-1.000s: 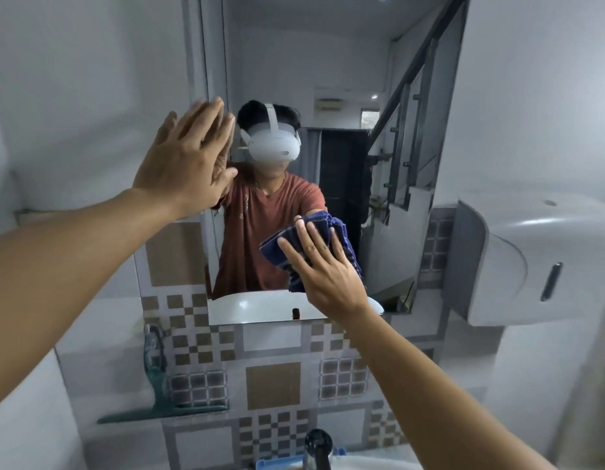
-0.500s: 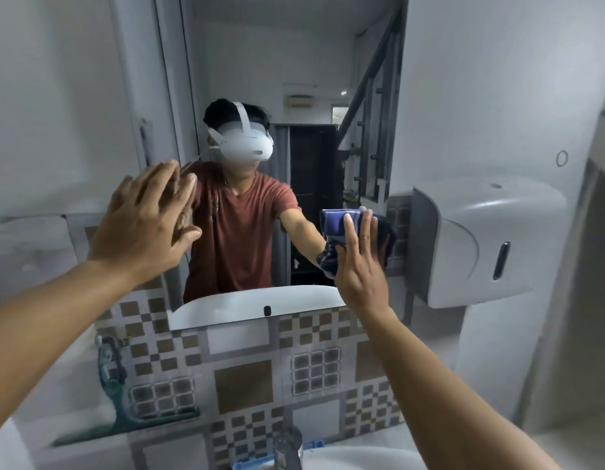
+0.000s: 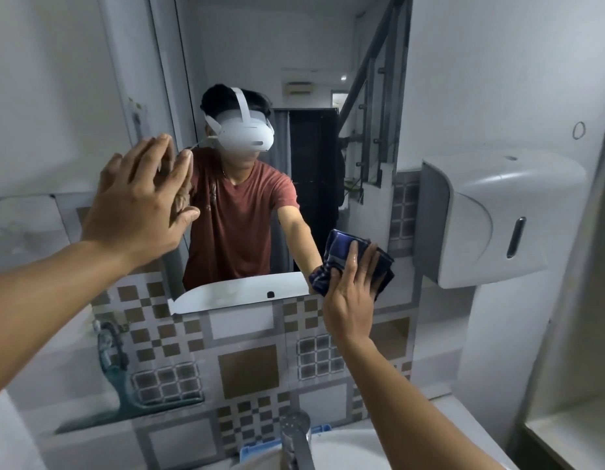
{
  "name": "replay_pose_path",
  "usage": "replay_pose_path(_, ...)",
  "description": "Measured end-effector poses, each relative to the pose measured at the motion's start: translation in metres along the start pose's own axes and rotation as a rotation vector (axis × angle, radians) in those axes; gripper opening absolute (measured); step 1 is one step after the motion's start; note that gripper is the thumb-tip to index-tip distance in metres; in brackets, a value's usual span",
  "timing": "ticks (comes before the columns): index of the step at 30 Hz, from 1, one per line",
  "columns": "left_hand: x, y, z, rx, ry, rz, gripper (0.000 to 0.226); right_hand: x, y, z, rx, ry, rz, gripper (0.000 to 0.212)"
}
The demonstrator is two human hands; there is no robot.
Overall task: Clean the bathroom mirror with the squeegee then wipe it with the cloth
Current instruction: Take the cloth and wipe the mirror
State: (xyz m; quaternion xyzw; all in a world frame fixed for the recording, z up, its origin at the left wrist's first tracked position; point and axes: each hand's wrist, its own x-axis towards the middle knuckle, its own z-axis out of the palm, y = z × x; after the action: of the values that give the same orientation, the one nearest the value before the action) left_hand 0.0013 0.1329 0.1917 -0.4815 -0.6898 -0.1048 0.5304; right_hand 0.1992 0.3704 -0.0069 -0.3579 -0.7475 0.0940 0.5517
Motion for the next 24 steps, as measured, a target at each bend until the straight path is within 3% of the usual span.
replay_pose_path(15,0.000,-0.005,0.001,0.010,-0.023,0.000,0.078,-0.012,-0.076,0.028,-0.090,0.040,-0.322,0.075)
replay_pose_path(19,-0.001,-0.006,0.000,0.010,0.015,0.000,0.055,-0.005,-0.105,0.026,-0.090,-0.003,-0.536,0.066)
replay_pose_path(24,0.000,-0.008,-0.003,0.011,0.023,0.006,0.050,-0.012,-0.142,0.035,-0.113,-0.115,-0.798,0.060)
